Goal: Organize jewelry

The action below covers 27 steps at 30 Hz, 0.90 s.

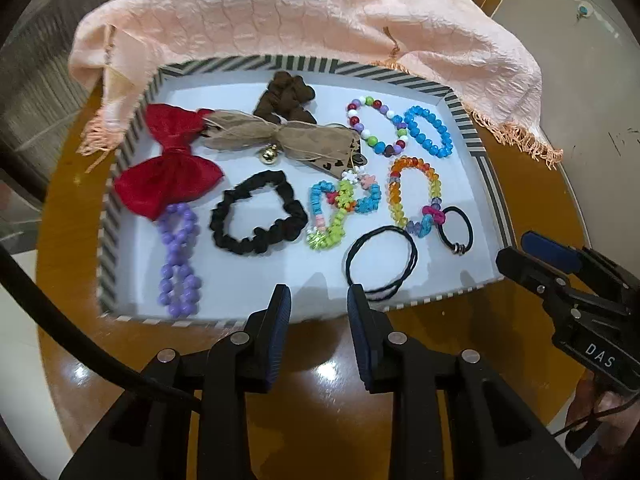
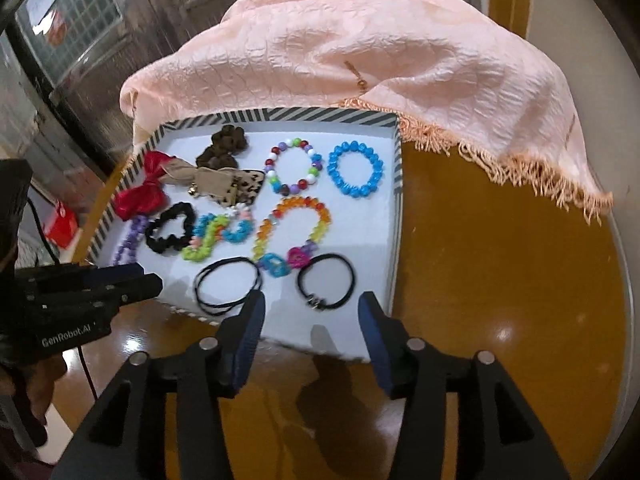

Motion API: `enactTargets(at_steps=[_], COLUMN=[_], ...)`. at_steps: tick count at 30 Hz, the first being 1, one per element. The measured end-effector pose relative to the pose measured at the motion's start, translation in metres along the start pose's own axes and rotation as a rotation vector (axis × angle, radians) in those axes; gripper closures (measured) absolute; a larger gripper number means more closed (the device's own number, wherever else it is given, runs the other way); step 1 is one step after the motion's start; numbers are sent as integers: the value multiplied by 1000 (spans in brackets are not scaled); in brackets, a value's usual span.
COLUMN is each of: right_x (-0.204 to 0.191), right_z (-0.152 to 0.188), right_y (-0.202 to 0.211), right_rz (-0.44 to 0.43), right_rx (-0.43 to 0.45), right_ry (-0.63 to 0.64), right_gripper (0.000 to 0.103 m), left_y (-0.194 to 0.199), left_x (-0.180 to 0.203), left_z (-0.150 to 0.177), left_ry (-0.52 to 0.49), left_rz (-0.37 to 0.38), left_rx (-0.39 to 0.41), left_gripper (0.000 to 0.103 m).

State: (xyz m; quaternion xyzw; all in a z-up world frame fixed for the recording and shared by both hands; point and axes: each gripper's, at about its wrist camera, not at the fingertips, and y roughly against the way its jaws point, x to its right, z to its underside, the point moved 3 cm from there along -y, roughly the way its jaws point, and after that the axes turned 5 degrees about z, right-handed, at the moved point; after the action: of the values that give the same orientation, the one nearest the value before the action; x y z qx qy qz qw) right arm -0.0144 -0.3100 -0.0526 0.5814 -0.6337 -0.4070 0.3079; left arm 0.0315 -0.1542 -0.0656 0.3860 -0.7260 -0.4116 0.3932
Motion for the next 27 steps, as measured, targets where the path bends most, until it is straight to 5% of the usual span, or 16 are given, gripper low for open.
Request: enactTargets(at_steps=[12,27], right_x=[-40,-76], right_z=[5,17], right_y=[42,73], right_rz=[-34,-17], right_rx=[139,209], right_ry=[-78,-38], right_gripper=[30,24], left_y=[64,113], left_x=[-16,-15], left_z=[27,47], left_ry=[-26,-56], left_rz=[-107,-185], left_rx=[146,304], left_gripper=[88,88])
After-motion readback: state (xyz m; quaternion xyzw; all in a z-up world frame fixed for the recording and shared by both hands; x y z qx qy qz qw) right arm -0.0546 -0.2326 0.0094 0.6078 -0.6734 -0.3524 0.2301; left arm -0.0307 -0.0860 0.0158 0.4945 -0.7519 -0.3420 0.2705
